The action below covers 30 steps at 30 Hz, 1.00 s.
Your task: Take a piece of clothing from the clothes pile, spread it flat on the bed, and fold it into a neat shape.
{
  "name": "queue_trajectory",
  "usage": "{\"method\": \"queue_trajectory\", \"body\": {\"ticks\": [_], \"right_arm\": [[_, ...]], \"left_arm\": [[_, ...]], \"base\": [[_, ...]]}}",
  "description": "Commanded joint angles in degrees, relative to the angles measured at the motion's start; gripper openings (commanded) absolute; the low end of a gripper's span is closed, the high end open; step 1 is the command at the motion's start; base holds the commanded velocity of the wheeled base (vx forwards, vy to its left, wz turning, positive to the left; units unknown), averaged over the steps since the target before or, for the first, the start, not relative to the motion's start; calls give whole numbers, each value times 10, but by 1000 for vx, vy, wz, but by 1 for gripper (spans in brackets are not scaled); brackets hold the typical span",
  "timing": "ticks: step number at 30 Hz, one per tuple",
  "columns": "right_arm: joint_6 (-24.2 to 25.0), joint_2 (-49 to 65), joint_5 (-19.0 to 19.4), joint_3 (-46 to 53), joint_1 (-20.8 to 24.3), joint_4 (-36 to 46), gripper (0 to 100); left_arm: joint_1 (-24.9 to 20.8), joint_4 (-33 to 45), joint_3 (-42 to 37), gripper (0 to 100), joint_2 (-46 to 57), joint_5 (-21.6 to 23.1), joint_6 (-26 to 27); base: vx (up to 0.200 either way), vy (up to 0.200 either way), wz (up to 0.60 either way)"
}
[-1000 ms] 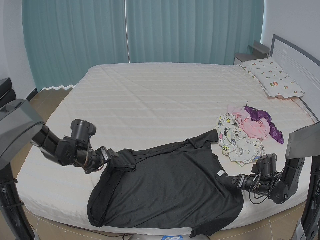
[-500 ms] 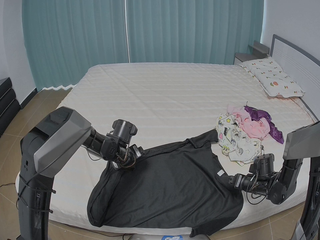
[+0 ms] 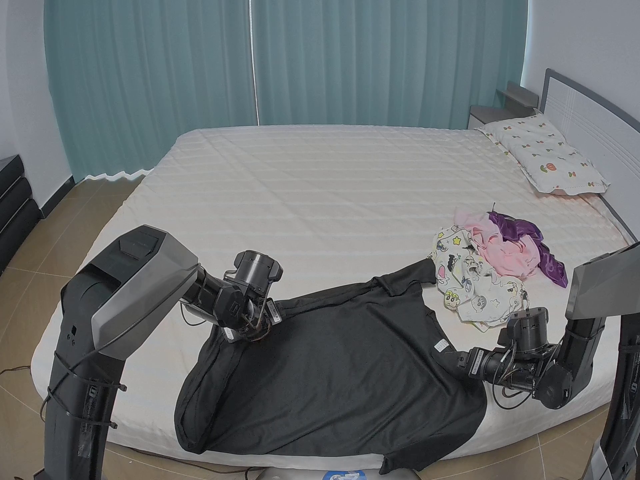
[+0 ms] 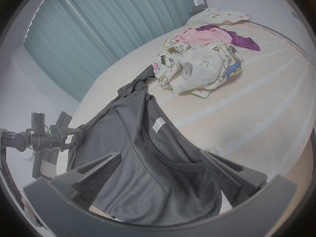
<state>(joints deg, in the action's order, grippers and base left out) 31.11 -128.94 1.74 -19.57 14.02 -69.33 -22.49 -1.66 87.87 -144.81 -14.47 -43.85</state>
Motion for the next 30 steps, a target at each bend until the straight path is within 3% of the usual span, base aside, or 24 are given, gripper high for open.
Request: {"method": "queue_trajectory", "body": {"ticks": [1, 9, 17, 22, 30], "right_arm": [[0, -2, 0, 1, 0, 0, 100], [0, -2, -1, -1, 0, -1, 100], [3, -3, -2, -22, -4, -2, 100], [52, -10, -6, -64, 0, -1, 100], [103, -25, -7, -157, -1, 12, 100]], "left_arm": [[6, 3, 26, 0, -22, -16, 5], [40, 25, 62, 0, -20, -29, 12], [117, 24, 122, 0, -22, -19, 10], [153, 26, 151, 0, -30, 24, 6], [180, 39, 179, 0, -64, 42, 5]], "base": [[0, 0, 0], [0, 0, 0], [0, 0, 0], [0, 0, 0], [0, 0, 0]]}}
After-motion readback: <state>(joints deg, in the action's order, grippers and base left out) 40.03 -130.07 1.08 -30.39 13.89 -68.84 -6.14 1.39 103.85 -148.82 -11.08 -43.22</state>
